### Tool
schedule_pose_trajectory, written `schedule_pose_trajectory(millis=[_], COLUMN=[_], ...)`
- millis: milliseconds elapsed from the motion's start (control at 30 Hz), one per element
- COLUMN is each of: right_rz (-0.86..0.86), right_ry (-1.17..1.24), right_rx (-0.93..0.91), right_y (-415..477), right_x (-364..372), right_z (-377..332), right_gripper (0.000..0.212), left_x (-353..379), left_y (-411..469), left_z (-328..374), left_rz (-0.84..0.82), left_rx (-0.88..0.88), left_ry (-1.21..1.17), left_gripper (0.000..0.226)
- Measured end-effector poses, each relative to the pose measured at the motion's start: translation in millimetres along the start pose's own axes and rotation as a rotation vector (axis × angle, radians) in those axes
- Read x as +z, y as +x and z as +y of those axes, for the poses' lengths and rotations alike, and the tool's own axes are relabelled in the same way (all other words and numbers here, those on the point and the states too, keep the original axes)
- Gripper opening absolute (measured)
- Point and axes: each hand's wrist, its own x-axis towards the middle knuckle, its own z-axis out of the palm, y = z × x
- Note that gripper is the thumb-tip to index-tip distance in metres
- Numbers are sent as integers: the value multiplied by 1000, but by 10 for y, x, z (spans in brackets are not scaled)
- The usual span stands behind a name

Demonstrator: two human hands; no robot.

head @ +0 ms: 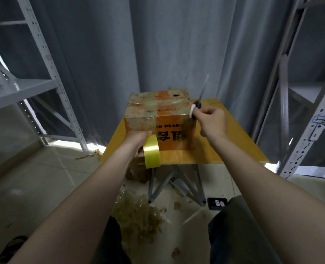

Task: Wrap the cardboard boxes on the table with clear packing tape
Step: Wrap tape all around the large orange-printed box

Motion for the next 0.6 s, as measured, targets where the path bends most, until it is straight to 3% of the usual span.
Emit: schedule_pose_trajectory(millis=[67,300,433,600], right_rz=[-135,-554,-607,-619], right_ry=[17,44,-71,-124], right_rx=[-103,-164,-216,-166], right_y=[-19,22,157,210], right_x=[139,428,577,775], right_z=[-225,-324,-284,-245], right_gripper=[20,16,18,11], left_x=[6,-2,-27,-30], left_y=[10,-29,-60,-126], left_z=[19,-90,-100,-152], left_rz=[22,-19,-49,-197], left_rx=[-3,35,52,-138], left_ry=[-2,-70,-63,134], left_gripper=[36,25,24,38])
